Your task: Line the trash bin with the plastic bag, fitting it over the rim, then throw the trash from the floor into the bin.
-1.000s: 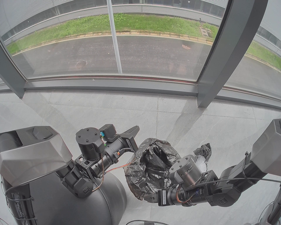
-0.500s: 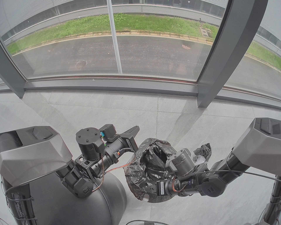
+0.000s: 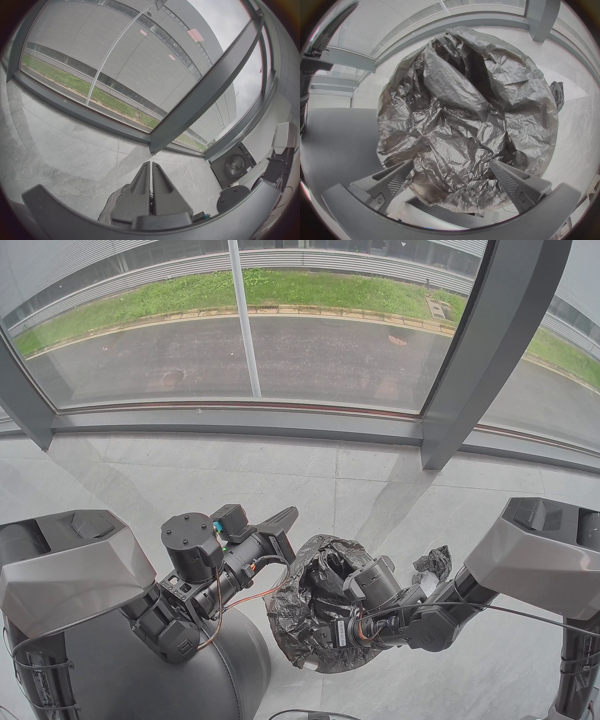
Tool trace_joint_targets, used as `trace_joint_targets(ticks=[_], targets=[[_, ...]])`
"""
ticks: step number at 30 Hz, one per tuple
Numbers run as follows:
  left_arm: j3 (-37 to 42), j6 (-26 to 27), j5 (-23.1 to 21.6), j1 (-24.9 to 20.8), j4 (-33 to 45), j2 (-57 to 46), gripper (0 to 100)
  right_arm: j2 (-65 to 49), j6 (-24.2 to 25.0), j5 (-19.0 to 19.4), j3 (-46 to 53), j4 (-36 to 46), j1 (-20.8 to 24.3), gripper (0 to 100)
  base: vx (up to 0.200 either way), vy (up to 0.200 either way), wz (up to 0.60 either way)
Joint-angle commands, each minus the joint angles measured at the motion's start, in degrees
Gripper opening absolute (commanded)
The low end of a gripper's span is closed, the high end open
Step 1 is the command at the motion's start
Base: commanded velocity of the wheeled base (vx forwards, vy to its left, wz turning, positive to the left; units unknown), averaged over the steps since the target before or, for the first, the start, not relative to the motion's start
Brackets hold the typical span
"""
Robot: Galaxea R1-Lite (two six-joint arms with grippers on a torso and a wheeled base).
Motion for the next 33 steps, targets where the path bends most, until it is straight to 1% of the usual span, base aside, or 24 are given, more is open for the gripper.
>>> trace_joint_targets(ticks=[1,11,16,19,22,23,27,30,33], targets=[[9.3,0.0,0.0,0.0,-1.2,1.8,0,2.1,-0.3,-0.1,-0.6,0.0,-0.3,100,0.0,0.0,0.0],[9.6,-0.4,0.0,0.0,-1.4,1.1,0,1.2,0.2,-0.1,-1.6,-0.7,-0.1,100,0.0,0.0,0.0],[10.4,-1.1,-0.1,-0.1,-0.6,-1.0,0,-3.8,1.1,-0.2,-2.7,0.0,2.0,100,0.0,0.0,0.0],[12.3,-3.7,-0.5,-1.3,0.6,-4.7,0,-8.9,3.8,-0.3,-1.7,0.2,3.7,100,0.0,0.0,0.0],[13.9,-4.5,0.0,-2.1,0.1,-7.6,0,-14.4,5.1,-0.6,-0.5,1.6,5.1,100,0.0,0.0,0.0],[14.8,-4.5,0.0,-2.1,0.0,-8.5,0,-16.3,5.3,-1.6,-1.1,3.9,5.1,100,0.0,0.0,0.0],[16.4,-4.6,0.4,-2.2,-0.1,-10.2,0,-18.1,5.5,-3.0,-3.5,6.4,4.5,100,0.0,0.0,0.0],[17.1,-4.6,2.2,-2.6,-0.1,-10.6,0,-18.2,5.5,-2.9,-3.8,6.0,2.3,100,0.0,0.0,0.0],[16.8,-4.5,2.5,-2.6,0.0,-10.0,0,-18.0,5.9,-2.4,-3.7,6.0,1.0,100,0.0,0.0,0.0]])
